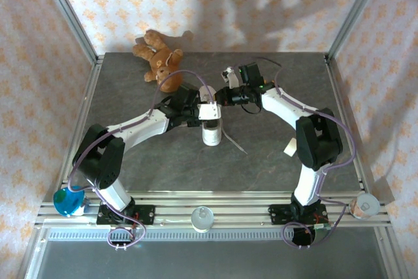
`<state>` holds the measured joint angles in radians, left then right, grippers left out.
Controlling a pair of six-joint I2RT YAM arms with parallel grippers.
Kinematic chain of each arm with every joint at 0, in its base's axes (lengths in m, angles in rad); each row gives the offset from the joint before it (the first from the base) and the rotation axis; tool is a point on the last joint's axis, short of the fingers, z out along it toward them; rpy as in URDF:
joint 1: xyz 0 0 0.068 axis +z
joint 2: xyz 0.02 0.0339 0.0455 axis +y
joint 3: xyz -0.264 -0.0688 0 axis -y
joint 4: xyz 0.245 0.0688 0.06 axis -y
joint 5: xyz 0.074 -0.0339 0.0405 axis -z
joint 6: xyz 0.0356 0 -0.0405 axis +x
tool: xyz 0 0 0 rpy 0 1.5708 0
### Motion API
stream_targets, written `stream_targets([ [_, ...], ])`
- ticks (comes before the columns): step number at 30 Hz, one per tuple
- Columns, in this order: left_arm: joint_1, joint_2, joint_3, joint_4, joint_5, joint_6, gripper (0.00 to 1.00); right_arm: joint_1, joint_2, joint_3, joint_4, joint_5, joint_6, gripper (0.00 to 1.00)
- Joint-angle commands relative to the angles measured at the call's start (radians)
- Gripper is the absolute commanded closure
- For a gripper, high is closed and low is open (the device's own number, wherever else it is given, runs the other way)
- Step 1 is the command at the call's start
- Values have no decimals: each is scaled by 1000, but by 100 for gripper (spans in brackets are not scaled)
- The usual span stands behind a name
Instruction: Tie the shoes
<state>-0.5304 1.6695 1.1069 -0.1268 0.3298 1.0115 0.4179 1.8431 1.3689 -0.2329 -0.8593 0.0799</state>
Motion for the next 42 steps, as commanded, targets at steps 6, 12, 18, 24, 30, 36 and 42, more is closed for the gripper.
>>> stream_targets([
  [6, -7, 16, -9, 49, -39, -26, 72, -7, 8, 28, -6, -21, -12, 100],
  [12, -7, 10, -9, 67, -52, -80, 95, -7, 2, 21, -4, -22, -12, 100],
  [18, 11, -43, -58, 141, -15, -155, 100, -11, -3, 12, 2, -18, -6, 100],
  [24, 43, -88, -93, 181, 37, -231, 100, -16, -7, 6, 12, -23, -3, 100],
  [30, 75, -84, -80, 192, 107, -322, 100, -16, -7, -1, 34, -51, 0, 100],
  [36, 81, -36, -24, 164, 167, -386, 100, -16, -11, -15, 57, -86, 5, 100],
  [42, 80, 16, 20, 150, 201, -436, 100, -16, -16, -28, 76, -122, 13, 100],
])
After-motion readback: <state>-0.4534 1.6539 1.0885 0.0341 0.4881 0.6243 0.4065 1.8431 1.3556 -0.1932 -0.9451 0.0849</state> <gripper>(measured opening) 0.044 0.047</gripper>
